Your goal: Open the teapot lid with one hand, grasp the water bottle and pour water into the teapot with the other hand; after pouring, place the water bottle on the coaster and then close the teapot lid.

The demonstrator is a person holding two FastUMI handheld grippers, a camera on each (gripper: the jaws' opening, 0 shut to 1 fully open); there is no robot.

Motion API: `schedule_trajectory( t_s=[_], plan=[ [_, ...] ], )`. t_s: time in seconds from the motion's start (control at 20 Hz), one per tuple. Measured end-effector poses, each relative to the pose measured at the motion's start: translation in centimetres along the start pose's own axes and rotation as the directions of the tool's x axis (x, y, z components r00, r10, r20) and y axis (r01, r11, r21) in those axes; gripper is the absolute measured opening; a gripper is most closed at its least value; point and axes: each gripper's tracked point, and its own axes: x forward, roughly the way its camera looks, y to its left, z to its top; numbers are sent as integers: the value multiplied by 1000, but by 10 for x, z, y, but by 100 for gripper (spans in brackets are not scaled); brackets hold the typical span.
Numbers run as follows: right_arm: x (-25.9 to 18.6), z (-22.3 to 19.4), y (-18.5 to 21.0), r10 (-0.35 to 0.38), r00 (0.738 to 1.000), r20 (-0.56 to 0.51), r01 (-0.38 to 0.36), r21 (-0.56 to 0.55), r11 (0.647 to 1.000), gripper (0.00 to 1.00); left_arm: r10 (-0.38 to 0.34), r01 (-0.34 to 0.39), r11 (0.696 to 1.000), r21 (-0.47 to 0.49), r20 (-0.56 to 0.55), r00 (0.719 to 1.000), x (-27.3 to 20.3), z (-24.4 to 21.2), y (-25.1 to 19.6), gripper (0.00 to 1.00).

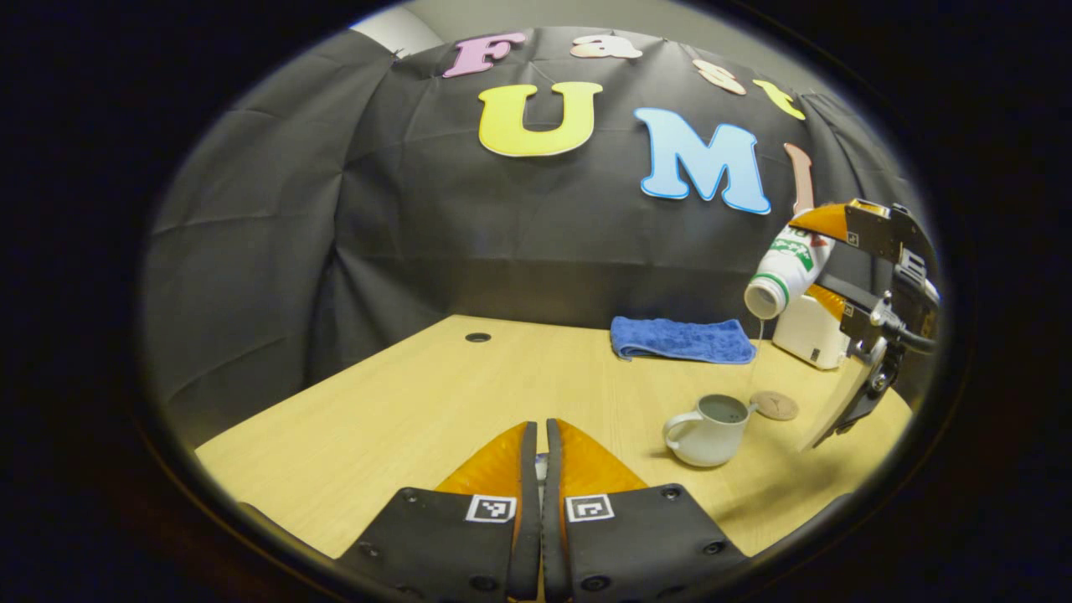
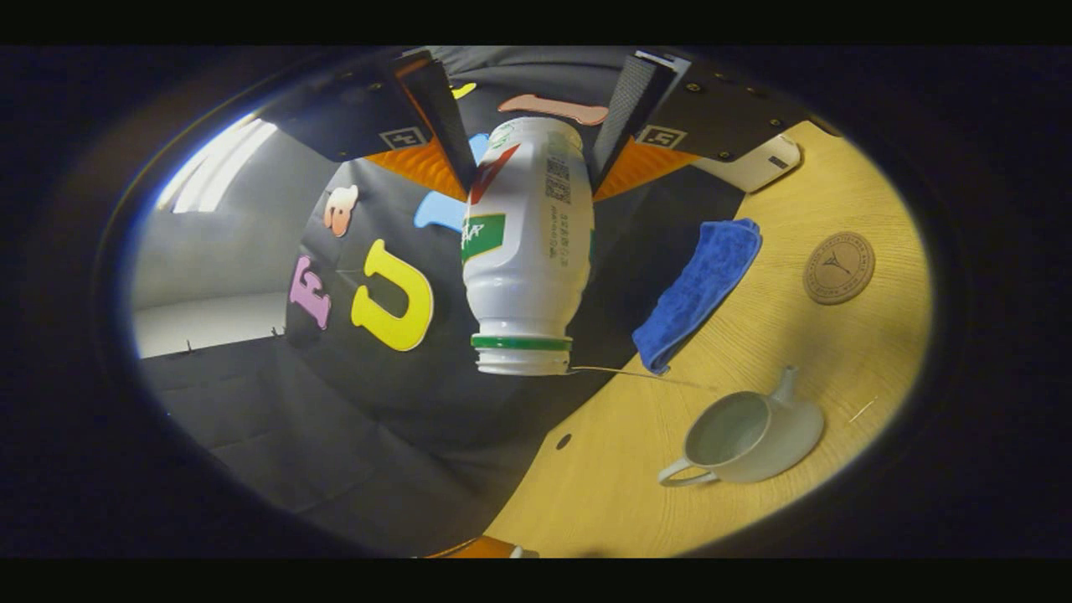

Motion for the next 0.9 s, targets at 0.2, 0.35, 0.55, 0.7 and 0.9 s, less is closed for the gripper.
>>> schedule_trajectory(
  t_s=[0.2, 0.35, 0.55, 0.7, 0.9],
  plan=[
    [-9, 3, 23, 36, 999, 0, -36, 91, 995, 75, -4, 4, 1000, -5, 3, 1000, -1, 1, 0, 8],
    [-14, 20, 73, 148, 989, 3, -144, 236, 961, 76, -12, 12, 1000, -8, 4, 1000, 0, 0, -1, 8],
    [-17, 34, 124, 288, 957, 39, -276, 438, 856, 76, -19, 19, 1000, -11, 6, 1000, 0, 0, -2, 8],
    [-22, 39, 139, 339, 940, 46, -308, 547, 779, 76, -31, 31, 999, -16, 2, 1000, 1, -2, -3, 8],
    [-28, 45, 156, 411, 909, 68, -327, 730, 601, 76, -56, 56, 998, -16, 9, 998, 1, -1, -11, 12]
  ],
)
